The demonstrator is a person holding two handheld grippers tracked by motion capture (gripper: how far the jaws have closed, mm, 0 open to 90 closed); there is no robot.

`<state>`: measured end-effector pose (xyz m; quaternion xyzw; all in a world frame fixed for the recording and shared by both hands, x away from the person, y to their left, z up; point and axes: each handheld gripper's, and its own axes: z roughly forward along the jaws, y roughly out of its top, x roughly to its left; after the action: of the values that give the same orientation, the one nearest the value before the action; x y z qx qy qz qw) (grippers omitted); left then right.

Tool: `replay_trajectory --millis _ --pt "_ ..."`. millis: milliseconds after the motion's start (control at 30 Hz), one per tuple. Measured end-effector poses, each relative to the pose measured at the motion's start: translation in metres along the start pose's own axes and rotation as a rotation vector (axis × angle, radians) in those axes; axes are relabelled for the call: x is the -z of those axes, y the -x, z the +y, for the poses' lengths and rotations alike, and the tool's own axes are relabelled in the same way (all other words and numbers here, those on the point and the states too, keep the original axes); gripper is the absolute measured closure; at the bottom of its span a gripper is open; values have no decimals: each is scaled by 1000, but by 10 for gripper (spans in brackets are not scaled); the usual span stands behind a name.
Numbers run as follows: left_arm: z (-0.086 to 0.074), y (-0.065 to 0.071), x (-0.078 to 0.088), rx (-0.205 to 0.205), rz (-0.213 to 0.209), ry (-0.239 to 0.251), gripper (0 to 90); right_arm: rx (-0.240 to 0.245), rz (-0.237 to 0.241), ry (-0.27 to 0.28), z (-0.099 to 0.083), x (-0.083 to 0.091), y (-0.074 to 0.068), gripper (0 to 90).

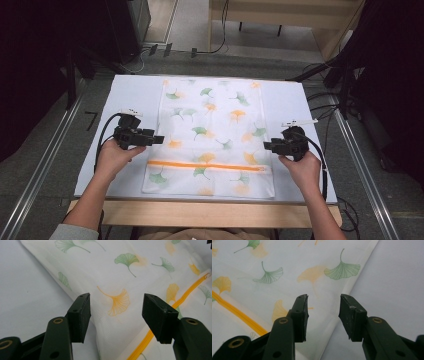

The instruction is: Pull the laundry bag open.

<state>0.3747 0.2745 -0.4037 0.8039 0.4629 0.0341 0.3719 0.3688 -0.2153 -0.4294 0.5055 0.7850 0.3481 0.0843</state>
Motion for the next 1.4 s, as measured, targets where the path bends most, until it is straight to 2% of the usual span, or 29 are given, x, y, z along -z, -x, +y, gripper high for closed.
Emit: replay_trajectory --millis 233,600,800,1000,1400 --pt "3 9 -1 -30 -14 -9 413 3 8 -13 -5 5 -4 599" --pt "10 38 -11 -83 -41 -21 441 16 30 -17 -23 22 -10 589" --pt "16 50 -19 -92 -66 -22 415 7 28 -33 -34 28 -12 586" --pt "22 62 -29 -135 -82 -39 413 4 32 -45 -41 27 -13 583" --pt "30 72 -44 -163 -121 -55 414 -11 39 -77 -57 24 -11 578"
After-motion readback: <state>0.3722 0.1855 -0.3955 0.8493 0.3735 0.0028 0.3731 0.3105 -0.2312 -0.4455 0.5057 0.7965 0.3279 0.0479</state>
